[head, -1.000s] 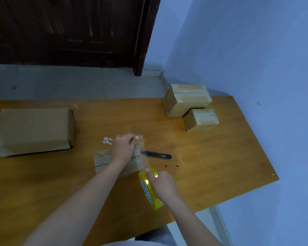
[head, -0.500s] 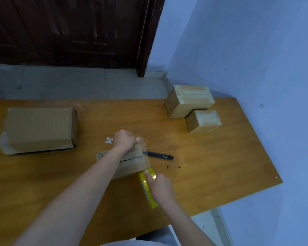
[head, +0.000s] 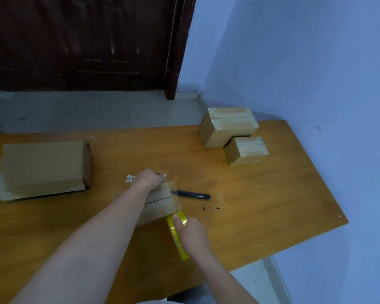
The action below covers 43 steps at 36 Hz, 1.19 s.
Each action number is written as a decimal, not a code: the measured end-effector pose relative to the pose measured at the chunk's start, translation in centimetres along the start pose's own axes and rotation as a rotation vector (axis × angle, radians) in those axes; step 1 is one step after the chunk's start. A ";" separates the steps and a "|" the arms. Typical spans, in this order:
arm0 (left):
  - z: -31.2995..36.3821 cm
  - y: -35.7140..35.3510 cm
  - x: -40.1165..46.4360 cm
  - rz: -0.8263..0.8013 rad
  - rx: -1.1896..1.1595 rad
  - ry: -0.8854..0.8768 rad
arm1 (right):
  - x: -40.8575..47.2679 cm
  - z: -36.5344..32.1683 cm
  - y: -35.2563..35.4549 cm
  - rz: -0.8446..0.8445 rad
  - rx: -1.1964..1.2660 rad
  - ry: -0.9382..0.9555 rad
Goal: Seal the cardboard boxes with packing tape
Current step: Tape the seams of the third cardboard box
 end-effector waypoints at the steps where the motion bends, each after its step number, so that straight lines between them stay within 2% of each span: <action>1: 0.0 0.0 0.1 0.002 -0.001 -0.016 | 0.0 0.0 0.0 0.002 0.002 0.002; 3: -0.1 0.1 -0.3 0.087 0.003 -0.106 | 0.1 0.2 0.0 -0.005 0.016 0.008; 6: -0.3 -0.3 -2.6 0.407 -0.007 -0.381 | 0.4 0.5 -0.1 -0.031 0.057 0.030; 8: -0.6 -0.9 -4.5 0.570 0.068 -0.581 | 0.3 0.6 -0.3 -0.041 0.121 0.075; 10: -1.4 -2.1 -5.7 0.628 0.188 -0.735 | 0.2 0.4 -0.6 -0.061 0.211 0.129; 12: -2.7 -3.4 -6.0 0.608 0.253 -0.847 | 0.2 -0.1 -1.1 -0.101 0.306 0.171; 16: -5.7 -5.5 -5.9 0.559 0.462 -0.900 | 0.2 -0.9 -1.5 -0.234 0.509 0.193; 21: -6.6 -5.4 -4.9 0.543 0.498 -0.968 | 0.0 -0.5 -1.2 -0.225 0.563 0.254; 26: -6.2 -5.3 -4.7 0.590 0.414 -1.016 | 0.5 -0.6 -2.1 -0.227 0.519 0.243; 30: -6.1 -5.0 -5.1 0.618 0.364 -1.011 | 1.8 -0.2 -3.3 -0.196 0.446 0.153; 34: -5.9 -5.0 -5.4 0.647 0.405 -1.034 | 3.6 1.0 -4.5 -0.216 0.433 0.037; 39: -6.1 -5.1 -5.2 0.649 0.424 -0.998 | 2.7 -0.4 -2.7 -0.230 0.343 -0.073; 43: -6.1 -5.1 -5.5 0.655 0.448 -0.950 | 3.0 0.4 -3.2 -0.195 0.313 -0.054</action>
Point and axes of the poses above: each hand's wrist, its own x-axis towards the middle knuckle, its own y-axis out of the back of the hand, z = x × y, the point moved 3 cm from there along x, towards the middle knuckle, and after that the axes turned 14 degrees about -z, right-handed, at the moved point
